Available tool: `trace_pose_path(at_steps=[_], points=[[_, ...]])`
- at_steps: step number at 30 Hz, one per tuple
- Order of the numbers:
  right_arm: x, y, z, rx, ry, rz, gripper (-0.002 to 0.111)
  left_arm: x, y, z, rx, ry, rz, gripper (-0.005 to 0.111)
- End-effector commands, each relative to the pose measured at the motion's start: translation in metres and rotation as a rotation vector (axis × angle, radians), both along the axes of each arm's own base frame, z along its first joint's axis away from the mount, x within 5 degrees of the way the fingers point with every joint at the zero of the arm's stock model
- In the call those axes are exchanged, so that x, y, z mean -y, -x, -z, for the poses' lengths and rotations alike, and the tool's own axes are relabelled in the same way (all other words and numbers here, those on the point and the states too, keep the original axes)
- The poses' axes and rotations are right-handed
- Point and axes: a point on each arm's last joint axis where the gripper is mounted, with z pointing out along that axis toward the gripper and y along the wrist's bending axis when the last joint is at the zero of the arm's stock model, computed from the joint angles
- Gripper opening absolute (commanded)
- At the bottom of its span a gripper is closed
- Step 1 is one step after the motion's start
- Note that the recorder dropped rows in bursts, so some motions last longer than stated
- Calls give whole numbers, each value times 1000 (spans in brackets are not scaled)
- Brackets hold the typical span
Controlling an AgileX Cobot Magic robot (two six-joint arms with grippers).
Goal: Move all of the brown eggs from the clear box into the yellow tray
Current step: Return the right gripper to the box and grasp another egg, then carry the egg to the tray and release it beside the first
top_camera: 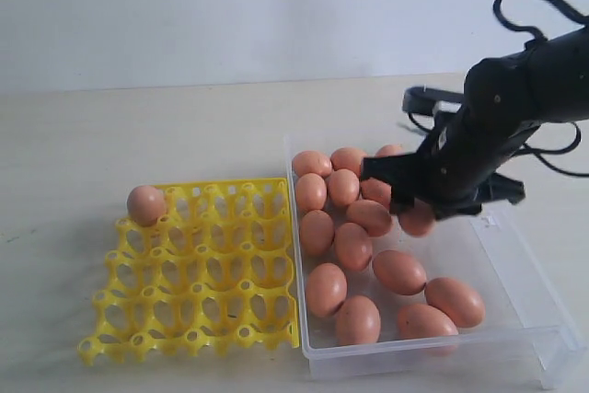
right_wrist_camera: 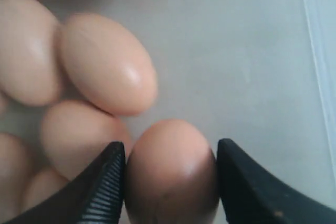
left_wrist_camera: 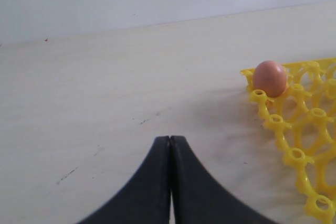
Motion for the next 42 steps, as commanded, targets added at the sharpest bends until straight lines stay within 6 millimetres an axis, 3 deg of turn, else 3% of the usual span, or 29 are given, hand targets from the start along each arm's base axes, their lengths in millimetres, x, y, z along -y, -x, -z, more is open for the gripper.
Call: trace_pose_path(at_steps=[1, 4, 9, 14, 18, 21, 32, 42], points=[[-22, -3, -63, 478, -104, -199, 0, 0, 0, -3, 18, 9, -1, 0], [-48, 5, -76, 718, -140, -341, 0, 0, 0, -3, 18, 9, -1, 0], [-91, 12, -60, 862, -257, -474, 0, 0, 0, -3, 18, 9, -1, 0], [-127, 16, -32, 847, -457, -566, 0, 0, 0, -3, 18, 9, -1, 0], [-144, 9, -8, 764, -548, -591, 0, 0, 0, -3, 18, 9, -1, 0], [-155, 3, -1, 742, -620, -616, 0, 0, 0, -3, 18, 9, -1, 0], [-176, -21, 22, 714, -671, -594, 0, 0, 0, -3, 18, 9, -1, 0], [-178, -24, 48, 665, -640, -596, 0, 0, 0, -3, 18, 7, 0, 0]])
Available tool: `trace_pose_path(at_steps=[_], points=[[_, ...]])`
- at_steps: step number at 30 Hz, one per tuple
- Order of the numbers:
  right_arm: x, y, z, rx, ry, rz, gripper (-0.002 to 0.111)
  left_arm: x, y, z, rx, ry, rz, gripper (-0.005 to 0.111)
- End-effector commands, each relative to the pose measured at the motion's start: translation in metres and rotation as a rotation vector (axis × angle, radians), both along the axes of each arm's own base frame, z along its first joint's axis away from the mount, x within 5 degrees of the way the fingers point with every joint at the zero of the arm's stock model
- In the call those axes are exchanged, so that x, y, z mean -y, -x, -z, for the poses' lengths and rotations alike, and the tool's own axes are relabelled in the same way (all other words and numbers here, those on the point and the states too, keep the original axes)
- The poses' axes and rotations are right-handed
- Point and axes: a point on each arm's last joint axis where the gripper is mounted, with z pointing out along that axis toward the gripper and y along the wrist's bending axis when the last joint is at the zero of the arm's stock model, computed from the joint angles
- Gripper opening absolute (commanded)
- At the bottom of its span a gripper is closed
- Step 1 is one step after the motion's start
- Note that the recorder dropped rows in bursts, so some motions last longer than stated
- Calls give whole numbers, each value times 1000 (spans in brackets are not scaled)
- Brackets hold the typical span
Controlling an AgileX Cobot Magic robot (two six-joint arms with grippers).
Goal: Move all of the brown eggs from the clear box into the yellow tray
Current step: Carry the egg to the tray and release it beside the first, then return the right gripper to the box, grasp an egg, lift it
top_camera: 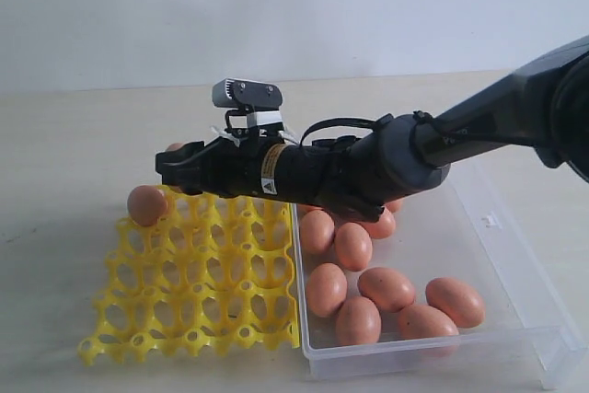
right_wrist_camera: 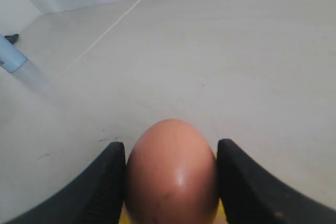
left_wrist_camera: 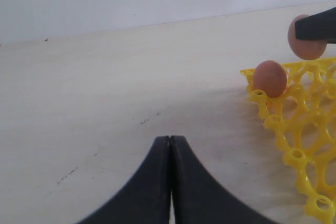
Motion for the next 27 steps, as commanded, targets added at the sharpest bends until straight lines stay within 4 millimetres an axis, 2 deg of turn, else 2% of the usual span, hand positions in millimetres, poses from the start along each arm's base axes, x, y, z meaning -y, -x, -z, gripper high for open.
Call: trace_pose_path(at_steps=[1, 5, 7, 11, 13, 14, 17, 19, 21, 23, 25, 26, 27], points=[[-2, 0, 7, -13, 10, -8, 0, 0, 0, -3, 18, 7, 0, 0], [0, 0, 13, -49, 34, 8, 2, 0, 0, -3, 18, 7, 0, 0], [0, 0, 14, -50, 35, 8, 9, 0, 0, -3, 18, 7, 0, 0], [0, 0, 15, -63, 36, 10, 32, 0, 0, -3, 18, 9, 0, 0], [0, 0, 16, -65, 41, 12, 47, 0, 0, -3, 18, 9, 0, 0], [1, 0, 17, -76, 50, 20, 58, 0, 0, -3, 18, 9, 0, 0], [1, 0, 15, -83, 49, 24, 63, 0, 0, -3, 18, 7, 0, 0], [0, 1, 1, -73, 41, 5, 61, 0, 0, -3, 18, 7, 0, 0], [5, 5, -45, 6, 119, -19, 47, 0, 0, -3, 18, 9, 0, 0], [29, 11, -106, 97, 240, 102, 27, 0, 0, -3, 18, 9, 0, 0], [76, 18, -161, 118, 397, 372, 0, 0, 0, -3, 18, 9, 0, 0], [105, 24, -181, 106, 519, 515, 0, 0, 0, -3, 18, 9, 0, 0], [132, 32, -192, 73, 685, 605, 0, 0, 0, -3, 18, 6, 0, 0]])
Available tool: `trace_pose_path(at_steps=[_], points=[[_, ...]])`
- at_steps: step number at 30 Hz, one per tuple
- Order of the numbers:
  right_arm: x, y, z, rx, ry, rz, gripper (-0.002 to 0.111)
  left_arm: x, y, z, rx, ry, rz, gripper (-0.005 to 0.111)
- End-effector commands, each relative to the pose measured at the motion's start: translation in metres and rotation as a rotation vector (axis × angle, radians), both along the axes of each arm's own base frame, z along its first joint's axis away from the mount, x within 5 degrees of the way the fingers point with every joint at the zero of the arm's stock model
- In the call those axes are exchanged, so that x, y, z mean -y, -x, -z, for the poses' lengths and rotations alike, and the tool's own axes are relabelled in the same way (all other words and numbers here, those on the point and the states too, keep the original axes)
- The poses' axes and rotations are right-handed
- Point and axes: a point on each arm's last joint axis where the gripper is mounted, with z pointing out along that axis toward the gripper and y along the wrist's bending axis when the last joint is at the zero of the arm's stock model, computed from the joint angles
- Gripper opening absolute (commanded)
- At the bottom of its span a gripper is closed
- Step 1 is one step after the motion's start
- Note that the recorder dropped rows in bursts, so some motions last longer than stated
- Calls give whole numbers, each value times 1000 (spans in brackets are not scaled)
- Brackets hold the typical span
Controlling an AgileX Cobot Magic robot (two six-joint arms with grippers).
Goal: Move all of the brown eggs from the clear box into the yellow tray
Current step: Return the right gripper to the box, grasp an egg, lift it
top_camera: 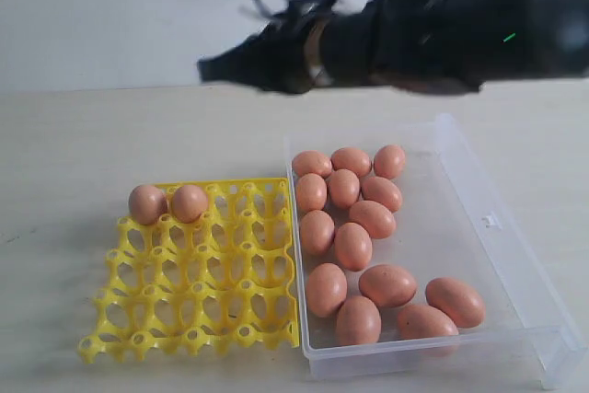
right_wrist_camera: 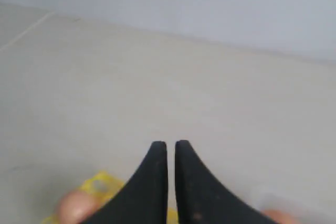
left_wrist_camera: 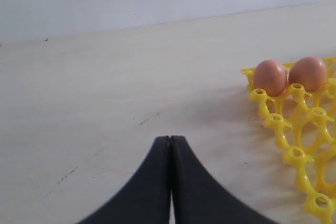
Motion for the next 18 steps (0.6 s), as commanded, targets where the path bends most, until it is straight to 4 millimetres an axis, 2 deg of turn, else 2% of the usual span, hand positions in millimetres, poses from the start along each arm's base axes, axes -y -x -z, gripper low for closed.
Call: trace_pose_path(at_steps=[1, 4, 9, 11, 16, 18], points=[[92, 26, -52, -104, 428, 374, 0, 0, 0, -3, 18, 6, 0, 0], [102, 37, -37, -341, 488, 128, 0, 0, 0, -3, 18, 6, 0, 0], [110, 29, 3, -444, 586, -30, 3, 0, 0, -3, 18, 8, 0, 0], [108, 23, 21, -485, 612, -73, 11, 0, 0, -3, 18, 8, 0, 0], [96, 13, 64, -571, 605, -158, 45, 0, 0, -3, 18, 6, 0, 0], [93, 10, 75, -590, 619, -187, 48, 0, 0, -3, 18, 6, 0, 0]])
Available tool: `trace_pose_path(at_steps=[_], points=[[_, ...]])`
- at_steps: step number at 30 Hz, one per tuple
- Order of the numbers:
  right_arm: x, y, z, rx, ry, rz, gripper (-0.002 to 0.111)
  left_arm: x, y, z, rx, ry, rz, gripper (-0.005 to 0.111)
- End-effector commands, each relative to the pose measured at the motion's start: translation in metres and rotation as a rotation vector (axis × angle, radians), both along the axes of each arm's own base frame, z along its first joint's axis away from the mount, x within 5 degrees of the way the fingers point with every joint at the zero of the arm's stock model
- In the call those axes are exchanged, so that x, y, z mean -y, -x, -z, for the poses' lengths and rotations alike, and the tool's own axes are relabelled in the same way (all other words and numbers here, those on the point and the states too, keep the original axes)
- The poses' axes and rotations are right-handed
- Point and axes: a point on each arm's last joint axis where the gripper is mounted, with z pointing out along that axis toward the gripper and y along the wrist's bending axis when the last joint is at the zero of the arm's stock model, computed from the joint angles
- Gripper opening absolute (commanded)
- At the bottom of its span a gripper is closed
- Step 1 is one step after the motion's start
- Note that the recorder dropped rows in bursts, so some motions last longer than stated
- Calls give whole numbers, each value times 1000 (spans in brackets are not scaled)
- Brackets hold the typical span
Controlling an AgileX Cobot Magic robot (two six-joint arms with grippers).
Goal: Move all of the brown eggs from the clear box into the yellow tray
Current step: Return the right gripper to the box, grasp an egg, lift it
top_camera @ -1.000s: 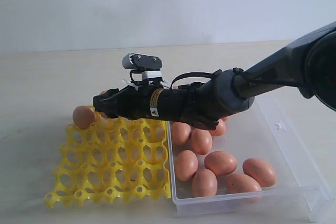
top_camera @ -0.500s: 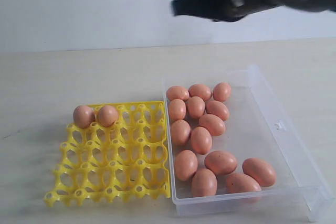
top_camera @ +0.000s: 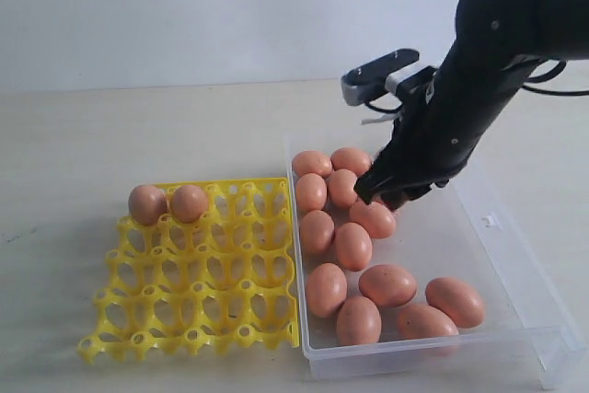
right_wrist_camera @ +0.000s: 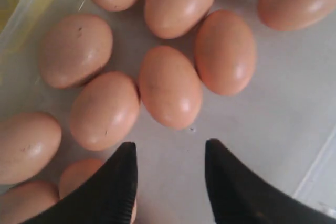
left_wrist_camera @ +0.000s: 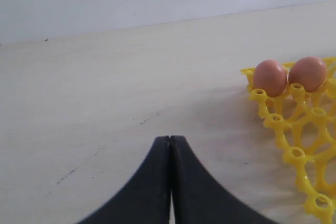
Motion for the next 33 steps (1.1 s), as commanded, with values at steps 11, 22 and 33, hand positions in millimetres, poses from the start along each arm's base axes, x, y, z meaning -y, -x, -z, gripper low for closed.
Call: trace_pose_path(at_steps=[11, 22, 33], points=[[-21, -39, 40, -67, 11, -52, 44, 0, 0, -3, 18, 8, 0, 0], [-30, -52, 72, -121, 67, -87, 48, 0, 0, -3, 18, 8, 0, 0], [-29, -52, 75, -135, 92, -112, 60, 0, 0, -3, 18, 11, -1, 0]])
